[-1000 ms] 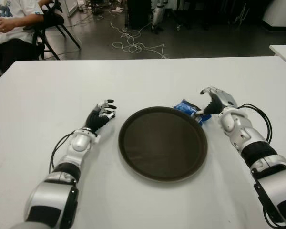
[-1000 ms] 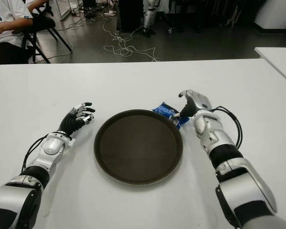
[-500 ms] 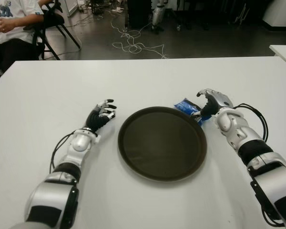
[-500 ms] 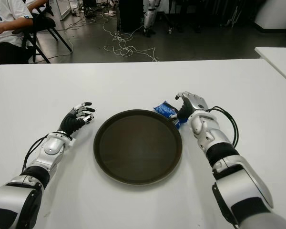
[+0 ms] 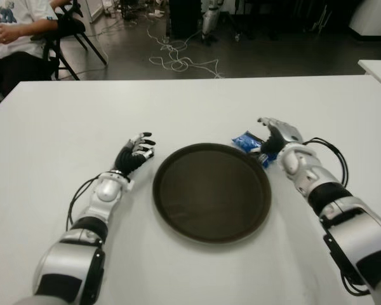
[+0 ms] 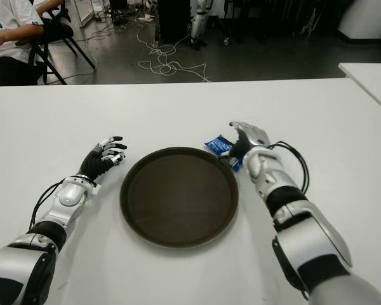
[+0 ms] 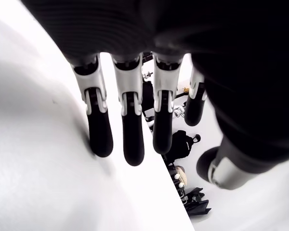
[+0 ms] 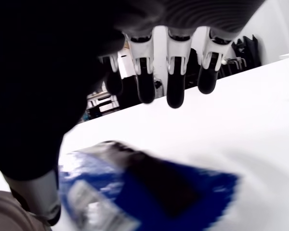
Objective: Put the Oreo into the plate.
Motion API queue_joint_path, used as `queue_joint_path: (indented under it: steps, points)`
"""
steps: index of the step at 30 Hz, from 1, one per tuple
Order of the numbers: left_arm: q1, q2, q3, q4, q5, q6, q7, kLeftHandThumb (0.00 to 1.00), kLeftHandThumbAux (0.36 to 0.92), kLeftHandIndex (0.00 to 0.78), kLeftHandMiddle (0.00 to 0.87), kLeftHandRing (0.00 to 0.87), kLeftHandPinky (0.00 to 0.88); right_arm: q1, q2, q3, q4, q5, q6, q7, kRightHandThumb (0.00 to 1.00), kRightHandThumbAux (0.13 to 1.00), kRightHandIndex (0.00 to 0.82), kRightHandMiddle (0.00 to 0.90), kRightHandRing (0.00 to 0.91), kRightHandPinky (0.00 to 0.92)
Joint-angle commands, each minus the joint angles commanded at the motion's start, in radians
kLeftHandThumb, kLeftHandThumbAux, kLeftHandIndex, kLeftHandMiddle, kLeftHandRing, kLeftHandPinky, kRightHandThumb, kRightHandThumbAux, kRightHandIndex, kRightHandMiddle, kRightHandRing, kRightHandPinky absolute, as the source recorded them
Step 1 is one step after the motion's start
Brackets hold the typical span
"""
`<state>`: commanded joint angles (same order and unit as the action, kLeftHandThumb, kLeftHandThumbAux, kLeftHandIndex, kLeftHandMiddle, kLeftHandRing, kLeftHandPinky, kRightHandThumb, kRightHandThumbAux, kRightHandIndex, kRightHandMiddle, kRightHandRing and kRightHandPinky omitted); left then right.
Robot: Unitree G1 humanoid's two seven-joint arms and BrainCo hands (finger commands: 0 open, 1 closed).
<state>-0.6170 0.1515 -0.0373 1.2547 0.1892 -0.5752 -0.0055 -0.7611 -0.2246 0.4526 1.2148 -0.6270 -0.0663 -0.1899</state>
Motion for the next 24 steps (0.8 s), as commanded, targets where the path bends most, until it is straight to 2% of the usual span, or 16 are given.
queue_joint_path:
  steps: [7,13,16,24]
  points:
    - [0.000,0.000,-0.003,-0.001,0.003,-0.002,0.005,0.447,0.672,0.192,0.298,0.335,0.378,-0.003,0.006,-0.003,0.022,0.004,-0.011,-0.011,0.000,0.823,0.394,0.336,0.403,0.347]
    - [0.000,0.000,-0.005,-0.003,0.000,-0.003,0.000,0.456,0.671,0.195,0.299,0.333,0.368,-0.005,0.012,-0.007,0.031,0.009,-0.002,-0.014,0.000,0.821,0.391,0.352,0.421,0.364]
    - [0.001,0.001,-0.004,-0.005,-0.003,-0.009,-0.009,0.447,0.675,0.190,0.297,0.331,0.372,-0.004,0.014,-0.011,0.034,0.015,-0.001,-0.016,0.000,0.838,0.420,0.432,0.480,0.440]
    - [0.002,0.000,0.000,-0.007,-0.010,-0.006,-0.019,0.440,0.687,0.185,0.293,0.326,0.368,-0.006,0.016,-0.004,0.047,0.015,0.000,-0.015,0.000,0.850,0.436,0.528,0.555,0.504]
